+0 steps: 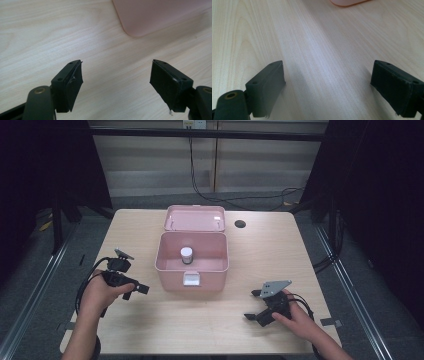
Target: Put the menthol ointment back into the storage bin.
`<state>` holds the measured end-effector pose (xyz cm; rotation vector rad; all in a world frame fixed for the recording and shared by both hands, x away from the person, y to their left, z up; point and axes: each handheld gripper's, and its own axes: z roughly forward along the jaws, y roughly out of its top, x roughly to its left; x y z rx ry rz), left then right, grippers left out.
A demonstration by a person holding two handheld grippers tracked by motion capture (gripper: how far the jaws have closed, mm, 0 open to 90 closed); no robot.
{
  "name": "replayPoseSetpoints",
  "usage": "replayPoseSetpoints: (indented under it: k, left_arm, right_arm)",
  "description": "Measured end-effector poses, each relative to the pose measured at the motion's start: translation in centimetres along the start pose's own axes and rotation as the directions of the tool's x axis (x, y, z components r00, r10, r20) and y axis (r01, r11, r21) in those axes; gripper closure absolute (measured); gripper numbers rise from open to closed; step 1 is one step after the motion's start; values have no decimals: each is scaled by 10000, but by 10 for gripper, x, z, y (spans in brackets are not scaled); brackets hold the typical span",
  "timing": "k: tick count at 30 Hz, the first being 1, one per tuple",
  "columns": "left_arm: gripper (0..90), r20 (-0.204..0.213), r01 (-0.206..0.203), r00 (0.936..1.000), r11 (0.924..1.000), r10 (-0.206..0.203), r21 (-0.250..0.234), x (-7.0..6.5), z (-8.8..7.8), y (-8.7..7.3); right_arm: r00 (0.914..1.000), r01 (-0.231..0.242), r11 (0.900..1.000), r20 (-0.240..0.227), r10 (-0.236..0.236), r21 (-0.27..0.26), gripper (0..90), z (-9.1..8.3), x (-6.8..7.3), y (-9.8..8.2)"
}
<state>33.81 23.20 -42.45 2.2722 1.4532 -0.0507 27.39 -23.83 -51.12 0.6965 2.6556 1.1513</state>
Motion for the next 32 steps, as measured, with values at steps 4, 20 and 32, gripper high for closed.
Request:
replayPoseSetpoints:
  k: [4,20,32]
  left_arm:
    - [255,162,143,9998,9995,-139,-267,2,12,-11]
    - [255,11,-186,9998,9990,187,-411,-4,32,-24]
    - [254,-176,-378,9991,9991,375,-170,-13,39,-26]
  right_arm:
    - [10000,-19,10000,2,19,-4,110,0,0,0]
    - [10000,-24,10000,16,24,4,110,0,0,0]
    - [10000,-13,10000,13,13,4,111,0,0,0]
